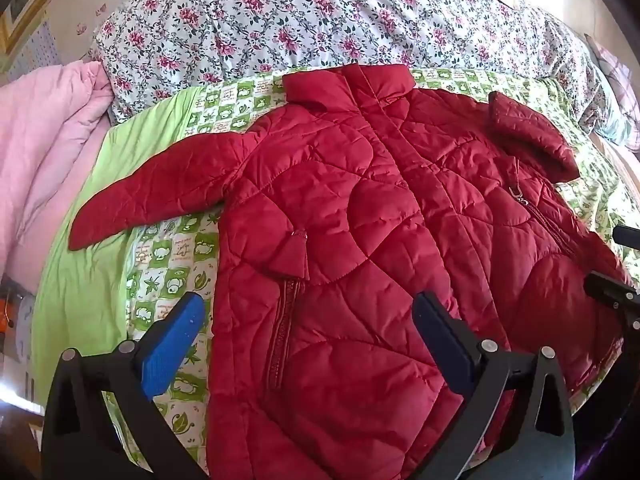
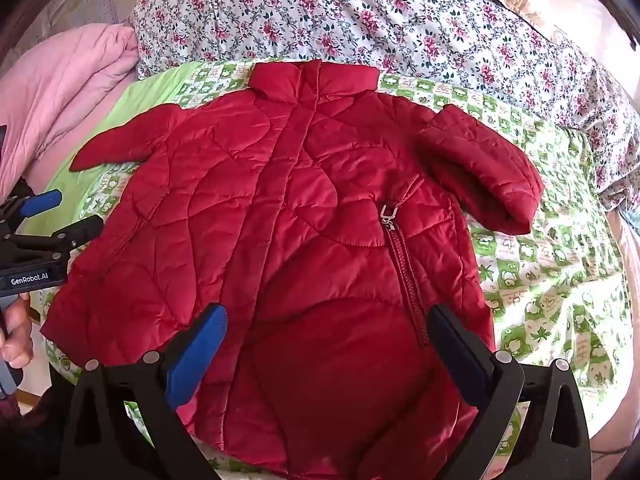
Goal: Fold large clothes
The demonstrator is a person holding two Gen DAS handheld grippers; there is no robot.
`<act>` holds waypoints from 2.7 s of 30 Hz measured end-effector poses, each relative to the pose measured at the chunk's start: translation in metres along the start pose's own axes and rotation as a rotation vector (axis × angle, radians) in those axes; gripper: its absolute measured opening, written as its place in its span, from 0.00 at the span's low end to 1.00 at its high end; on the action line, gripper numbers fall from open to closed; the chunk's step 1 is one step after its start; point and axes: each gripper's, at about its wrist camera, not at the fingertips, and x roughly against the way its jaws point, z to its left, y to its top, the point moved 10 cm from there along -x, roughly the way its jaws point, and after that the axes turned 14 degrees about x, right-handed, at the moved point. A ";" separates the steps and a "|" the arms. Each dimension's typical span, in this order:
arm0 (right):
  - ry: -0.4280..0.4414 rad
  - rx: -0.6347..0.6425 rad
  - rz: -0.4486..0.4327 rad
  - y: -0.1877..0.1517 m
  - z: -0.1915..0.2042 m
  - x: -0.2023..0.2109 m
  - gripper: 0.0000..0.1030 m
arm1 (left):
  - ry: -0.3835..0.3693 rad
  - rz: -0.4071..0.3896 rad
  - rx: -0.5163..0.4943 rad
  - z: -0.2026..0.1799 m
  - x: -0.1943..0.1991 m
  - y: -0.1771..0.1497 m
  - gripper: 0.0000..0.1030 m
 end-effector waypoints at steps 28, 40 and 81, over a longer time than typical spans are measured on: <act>-0.006 0.012 -0.022 0.005 0.001 0.005 0.98 | 0.008 -0.002 -0.004 0.004 0.005 0.007 1.00; -0.004 0.013 -0.036 0.007 0.000 0.007 0.98 | 0.012 0.003 -0.009 0.002 0.006 0.006 1.00; 0.009 -0.049 -0.077 0.030 -0.052 -0.020 0.98 | -0.129 0.018 0.102 0.004 -0.021 0.024 1.00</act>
